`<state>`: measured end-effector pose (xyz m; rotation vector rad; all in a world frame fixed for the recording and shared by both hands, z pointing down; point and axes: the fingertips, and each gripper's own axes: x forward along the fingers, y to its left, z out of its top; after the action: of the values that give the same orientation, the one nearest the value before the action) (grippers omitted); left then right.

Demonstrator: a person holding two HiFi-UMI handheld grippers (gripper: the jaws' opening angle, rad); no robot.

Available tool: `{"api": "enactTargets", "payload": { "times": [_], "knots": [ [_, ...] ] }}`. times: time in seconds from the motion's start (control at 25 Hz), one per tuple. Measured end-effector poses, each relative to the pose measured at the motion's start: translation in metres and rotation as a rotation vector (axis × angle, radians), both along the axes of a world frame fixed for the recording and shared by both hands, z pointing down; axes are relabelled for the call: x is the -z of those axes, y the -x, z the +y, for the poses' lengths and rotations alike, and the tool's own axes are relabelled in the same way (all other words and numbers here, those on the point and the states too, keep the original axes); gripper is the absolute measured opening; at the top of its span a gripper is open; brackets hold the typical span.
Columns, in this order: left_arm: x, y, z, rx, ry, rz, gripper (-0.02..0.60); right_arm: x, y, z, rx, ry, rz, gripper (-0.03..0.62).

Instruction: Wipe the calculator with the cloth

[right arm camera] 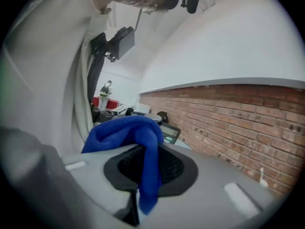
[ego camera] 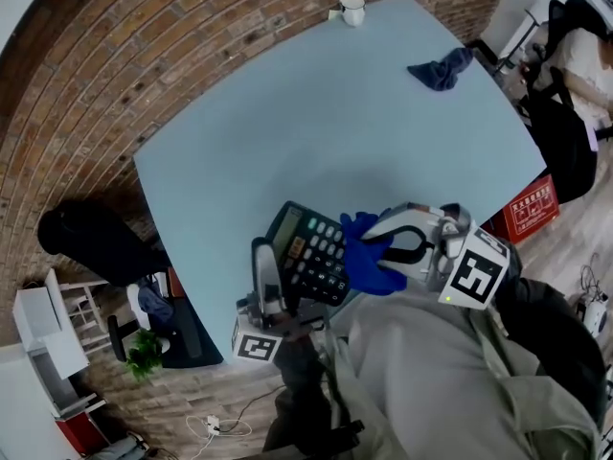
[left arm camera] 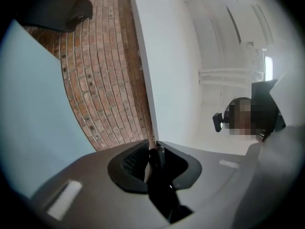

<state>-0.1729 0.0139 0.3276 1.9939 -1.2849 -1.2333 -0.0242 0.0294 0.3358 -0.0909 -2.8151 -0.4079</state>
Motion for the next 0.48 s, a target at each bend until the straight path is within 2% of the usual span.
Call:
{"api": "enactTargets", "payload": {
  "times": [0.16,0.24,0.36,0.48],
  "knots": [
    [0.012,-0.025,-0.002,-0.131,-0.083,0.053,0.044,0.017,0.01,-0.061,-0.247,-0.016,-0.143,0.055],
    [0.019,-0.035,-0.005,-0.153,-0.108,0.114,0.044,0.017,0.019,-0.077,-0.313,-0.005,-0.165,0.055],
    [0.017,-0.025,-0.002,-0.117,-0.119,0.25,0.042,0.013,0.02,-0.059,-0.222,0.063,-0.175,0.055],
    [0.013,0.009,0.007,-0.036,-0.162,0.382,0.041,-0.007,0.013,-0.01,-0.069,0.139,-0.092,0.055]
  ]
}}
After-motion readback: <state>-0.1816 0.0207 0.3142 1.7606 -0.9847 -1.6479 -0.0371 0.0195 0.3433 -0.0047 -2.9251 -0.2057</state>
